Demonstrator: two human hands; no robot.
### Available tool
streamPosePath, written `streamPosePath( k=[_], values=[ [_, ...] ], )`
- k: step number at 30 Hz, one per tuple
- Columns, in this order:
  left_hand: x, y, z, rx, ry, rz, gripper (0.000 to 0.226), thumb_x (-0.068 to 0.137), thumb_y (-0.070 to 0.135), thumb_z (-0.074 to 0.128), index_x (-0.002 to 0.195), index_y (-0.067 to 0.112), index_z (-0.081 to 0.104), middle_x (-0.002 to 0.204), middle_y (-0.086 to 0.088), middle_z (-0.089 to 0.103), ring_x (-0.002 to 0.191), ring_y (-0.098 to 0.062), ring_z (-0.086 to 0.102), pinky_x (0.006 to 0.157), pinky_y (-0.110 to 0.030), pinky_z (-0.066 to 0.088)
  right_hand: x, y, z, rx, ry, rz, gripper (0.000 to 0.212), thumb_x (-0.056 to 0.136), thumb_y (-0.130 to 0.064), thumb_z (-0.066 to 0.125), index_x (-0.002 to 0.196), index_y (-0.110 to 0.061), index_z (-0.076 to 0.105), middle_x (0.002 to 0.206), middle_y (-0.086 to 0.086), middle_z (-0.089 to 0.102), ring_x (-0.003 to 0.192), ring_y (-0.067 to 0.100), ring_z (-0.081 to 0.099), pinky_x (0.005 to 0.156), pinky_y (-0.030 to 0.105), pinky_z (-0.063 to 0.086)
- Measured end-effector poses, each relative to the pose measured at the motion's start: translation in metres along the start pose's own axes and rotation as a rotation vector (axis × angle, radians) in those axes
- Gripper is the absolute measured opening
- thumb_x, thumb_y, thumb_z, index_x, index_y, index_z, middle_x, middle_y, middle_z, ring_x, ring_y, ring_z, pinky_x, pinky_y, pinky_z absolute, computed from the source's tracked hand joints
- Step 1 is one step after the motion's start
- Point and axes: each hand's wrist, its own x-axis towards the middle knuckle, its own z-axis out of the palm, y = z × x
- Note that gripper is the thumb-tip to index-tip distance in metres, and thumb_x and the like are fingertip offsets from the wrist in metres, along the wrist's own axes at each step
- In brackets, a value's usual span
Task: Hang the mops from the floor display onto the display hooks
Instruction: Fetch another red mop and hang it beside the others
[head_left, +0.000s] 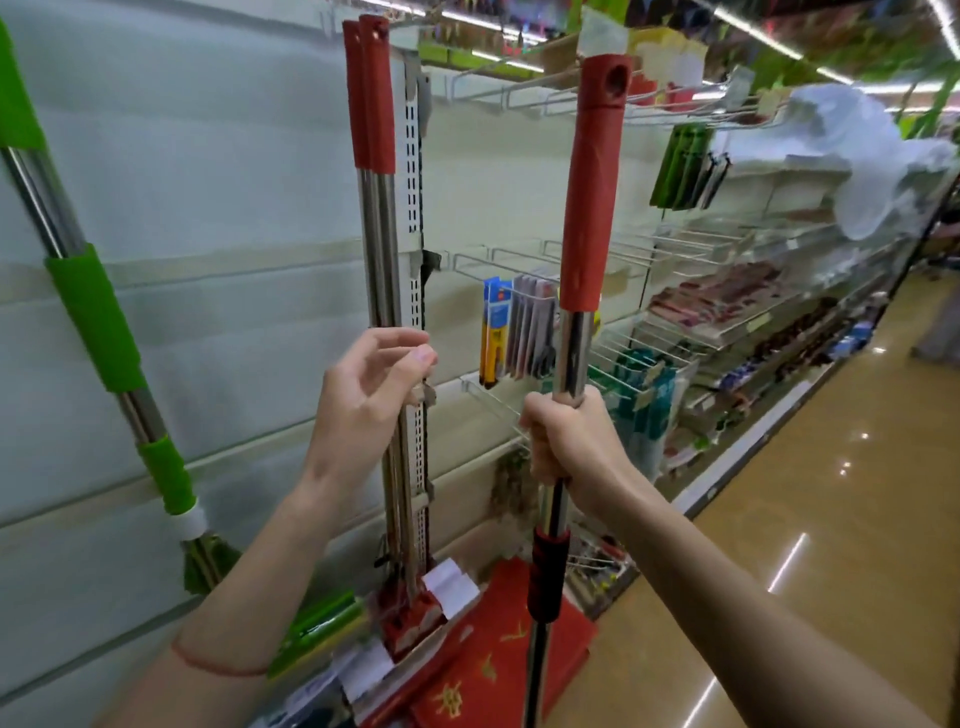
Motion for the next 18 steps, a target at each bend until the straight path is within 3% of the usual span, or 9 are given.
streamPosePath(
  k=[3,7,11,14,18],
  values=[
    [0.016,-0.006,0.012,0.038,0.039,0.006,0.025,0.09,0.036,0.065,0.109,0.022,0.072,0.105,-0.005,0.079,0.103,-0.018,0.074,0.075,-0.023,0.056,0.03,0.004,-0.004,0.005,-0.031,0.012,0.037,0.082,0.0,0.056,0.055,-0.018,0.038,0.046,0.008,0.031,0.037,0.017,0.027,0.044,0.026,0.025],
    [0.031,-0.012,0.025,0.105,0.132,0.015,0.021,0.09,0.035,0.065,0.107,0.023,0.071,0.106,-0.008,0.078,0.102,-0.022,0.074,0.072,-0.021,0.057,0.07,0.014,-0.006,0.024,-0.135,0.031,0.041,0.081,0.0,0.057,0.051,-0.02,0.039,0.045,0.007,0.032,0.035,0.015,0.027,0.044,0.026,0.025],
    [0.038,-0.015,0.037,0.178,0.269,0.014,0.027,0.087,0.042,0.068,0.108,0.025,0.072,0.105,-0.002,0.079,0.103,-0.018,0.074,0.081,-0.028,0.056,0.097,0.022,-0.009,-0.027,-0.263,0.032,0.018,0.07,-0.016,0.061,0.069,-0.011,0.045,0.042,0.004,0.039,0.035,0.018,0.035,0.045,0.027,0.03],
    [0.039,-0.012,0.048,0.224,0.345,0.01,0.023,0.088,0.041,0.067,0.106,0.027,0.073,0.104,0.001,0.079,0.104,-0.016,0.074,0.083,-0.03,0.058,0.113,0.023,-0.013,-0.017,-0.357,0.025,0.027,0.081,-0.005,0.058,0.06,-0.013,0.044,0.045,0.008,0.037,0.039,0.019,0.034,0.045,0.03,0.03],
    [0.036,-0.004,0.052,0.271,0.419,0.014,0.023,0.088,0.04,0.067,0.105,0.026,0.073,0.104,0.0,0.079,0.104,-0.015,0.074,0.081,-0.027,0.058,0.126,0.015,-0.008,-0.024,-0.44,0.04,0.021,0.086,-0.01,0.061,0.071,-0.012,0.046,0.044,0.001,0.042,0.034,0.017,0.038,0.043,0.027,0.033]
  ],
)
